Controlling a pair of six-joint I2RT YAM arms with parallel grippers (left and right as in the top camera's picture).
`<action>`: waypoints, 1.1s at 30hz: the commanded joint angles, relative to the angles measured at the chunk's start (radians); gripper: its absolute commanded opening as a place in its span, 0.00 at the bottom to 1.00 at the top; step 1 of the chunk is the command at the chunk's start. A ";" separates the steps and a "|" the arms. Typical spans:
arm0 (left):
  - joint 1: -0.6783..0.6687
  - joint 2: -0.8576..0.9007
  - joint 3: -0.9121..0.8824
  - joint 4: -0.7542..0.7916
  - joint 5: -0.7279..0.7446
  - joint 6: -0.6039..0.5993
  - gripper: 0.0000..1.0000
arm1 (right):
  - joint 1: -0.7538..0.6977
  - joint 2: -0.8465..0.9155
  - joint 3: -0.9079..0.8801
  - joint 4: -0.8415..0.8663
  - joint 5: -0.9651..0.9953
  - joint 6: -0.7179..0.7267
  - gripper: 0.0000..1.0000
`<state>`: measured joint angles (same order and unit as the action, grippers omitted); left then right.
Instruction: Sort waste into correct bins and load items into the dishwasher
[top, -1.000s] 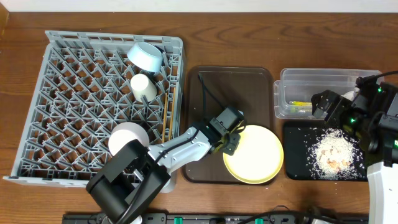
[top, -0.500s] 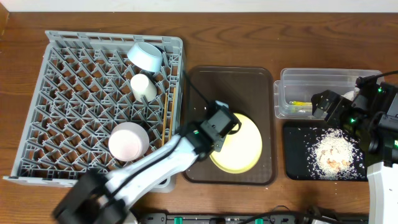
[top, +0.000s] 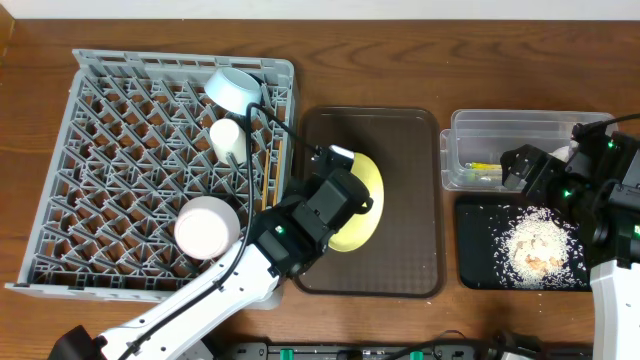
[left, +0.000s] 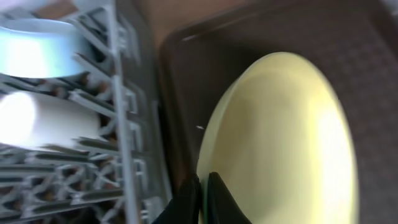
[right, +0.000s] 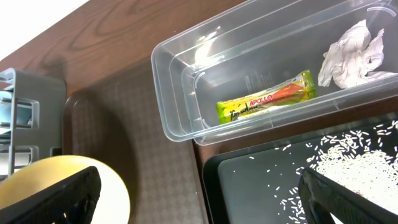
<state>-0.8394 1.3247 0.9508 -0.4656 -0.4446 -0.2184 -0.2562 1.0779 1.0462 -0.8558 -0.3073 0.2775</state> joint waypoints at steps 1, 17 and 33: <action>0.003 -0.022 0.003 0.002 -0.261 0.043 0.07 | -0.005 -0.005 0.010 -0.002 -0.008 -0.005 0.99; 0.035 -0.295 0.068 0.116 -0.440 0.394 0.08 | -0.005 -0.005 0.010 -0.002 -0.008 -0.005 0.99; 0.208 -0.181 0.068 0.169 -0.496 0.633 0.07 | -0.005 -0.005 0.010 -0.002 -0.008 -0.005 0.99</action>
<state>-0.6640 1.0824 0.9947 -0.3027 -0.9173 0.3725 -0.2562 1.0779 1.0462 -0.8558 -0.3073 0.2775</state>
